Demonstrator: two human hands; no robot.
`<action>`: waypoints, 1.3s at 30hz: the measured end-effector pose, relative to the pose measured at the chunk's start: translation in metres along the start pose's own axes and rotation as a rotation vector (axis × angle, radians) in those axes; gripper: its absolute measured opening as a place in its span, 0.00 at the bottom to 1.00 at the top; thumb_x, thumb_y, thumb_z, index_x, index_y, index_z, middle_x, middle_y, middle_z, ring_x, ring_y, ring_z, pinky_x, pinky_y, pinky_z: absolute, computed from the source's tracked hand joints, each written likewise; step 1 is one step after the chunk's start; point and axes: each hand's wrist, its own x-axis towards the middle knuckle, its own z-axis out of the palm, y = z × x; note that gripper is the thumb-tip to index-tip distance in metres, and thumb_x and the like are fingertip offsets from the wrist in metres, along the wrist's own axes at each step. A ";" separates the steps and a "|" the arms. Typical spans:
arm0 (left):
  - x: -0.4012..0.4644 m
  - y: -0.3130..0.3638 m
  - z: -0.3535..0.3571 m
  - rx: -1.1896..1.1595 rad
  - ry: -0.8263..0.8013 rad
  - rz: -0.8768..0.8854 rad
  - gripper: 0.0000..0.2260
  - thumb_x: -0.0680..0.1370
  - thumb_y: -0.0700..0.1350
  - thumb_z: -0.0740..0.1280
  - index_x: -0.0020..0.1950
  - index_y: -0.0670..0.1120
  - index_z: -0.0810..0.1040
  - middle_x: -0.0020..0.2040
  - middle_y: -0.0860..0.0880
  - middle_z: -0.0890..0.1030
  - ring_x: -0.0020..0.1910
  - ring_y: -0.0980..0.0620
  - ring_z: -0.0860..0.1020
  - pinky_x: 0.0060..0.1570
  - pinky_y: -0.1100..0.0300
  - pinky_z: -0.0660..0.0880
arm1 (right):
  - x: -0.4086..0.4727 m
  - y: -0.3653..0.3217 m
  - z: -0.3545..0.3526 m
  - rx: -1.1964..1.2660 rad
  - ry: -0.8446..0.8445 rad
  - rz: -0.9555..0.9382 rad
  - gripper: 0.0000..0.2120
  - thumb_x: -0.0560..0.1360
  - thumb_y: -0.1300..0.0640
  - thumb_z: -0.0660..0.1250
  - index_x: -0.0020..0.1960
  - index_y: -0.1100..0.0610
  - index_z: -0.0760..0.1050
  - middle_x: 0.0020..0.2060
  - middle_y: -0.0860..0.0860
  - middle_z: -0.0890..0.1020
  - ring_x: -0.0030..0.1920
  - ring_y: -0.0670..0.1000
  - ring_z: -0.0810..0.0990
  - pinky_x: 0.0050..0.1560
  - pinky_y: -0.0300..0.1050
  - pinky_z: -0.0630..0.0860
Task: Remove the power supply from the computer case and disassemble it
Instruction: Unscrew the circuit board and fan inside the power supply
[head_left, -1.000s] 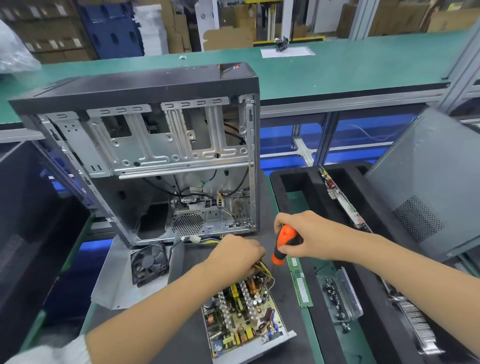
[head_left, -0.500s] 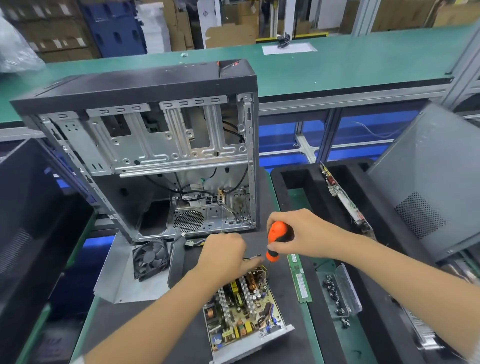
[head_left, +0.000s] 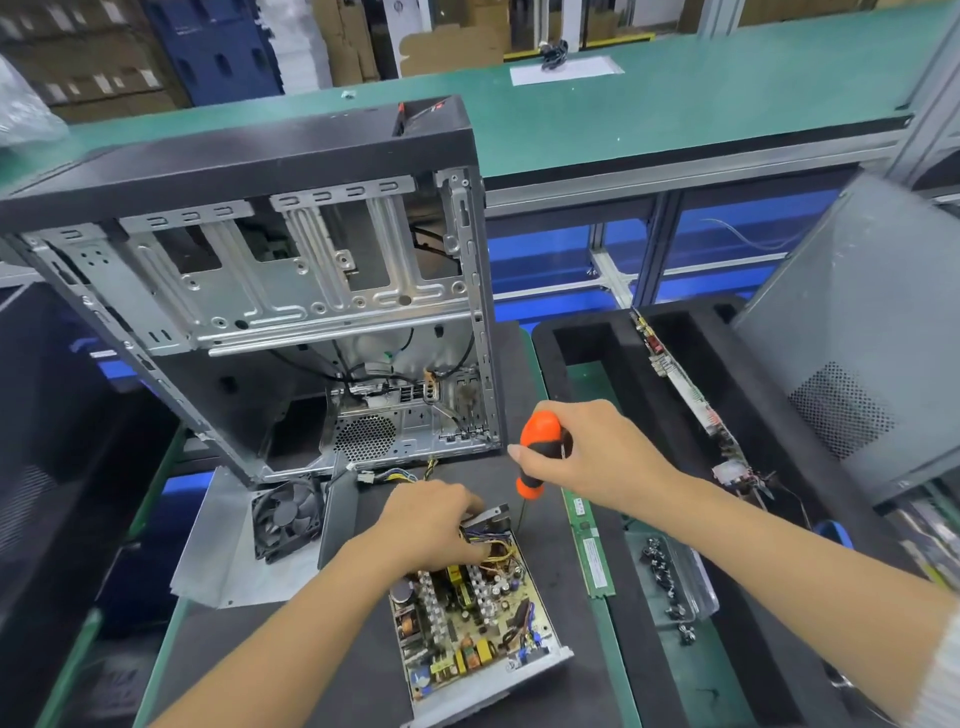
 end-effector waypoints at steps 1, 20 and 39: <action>0.000 -0.001 0.000 0.002 -0.001 0.019 0.15 0.73 0.60 0.66 0.56 0.55 0.79 0.46 0.52 0.83 0.48 0.48 0.79 0.37 0.58 0.69 | 0.000 0.000 0.000 0.010 0.000 -0.006 0.14 0.72 0.39 0.66 0.37 0.49 0.71 0.28 0.46 0.76 0.31 0.46 0.72 0.32 0.41 0.68; 0.002 -0.009 0.007 -0.046 -0.041 0.069 0.15 0.72 0.62 0.66 0.57 0.61 0.76 0.45 0.54 0.81 0.47 0.51 0.78 0.39 0.57 0.70 | -0.002 0.011 0.005 0.198 -0.082 -0.058 0.11 0.72 0.46 0.70 0.40 0.53 0.74 0.30 0.44 0.76 0.32 0.43 0.72 0.34 0.33 0.69; 0.002 -0.009 0.007 -0.037 -0.041 0.076 0.16 0.73 0.62 0.65 0.57 0.58 0.77 0.49 0.54 0.82 0.49 0.50 0.77 0.43 0.56 0.73 | -0.002 0.000 0.005 0.158 -0.138 -0.105 0.12 0.72 0.44 0.69 0.40 0.51 0.72 0.31 0.45 0.76 0.33 0.46 0.74 0.35 0.38 0.71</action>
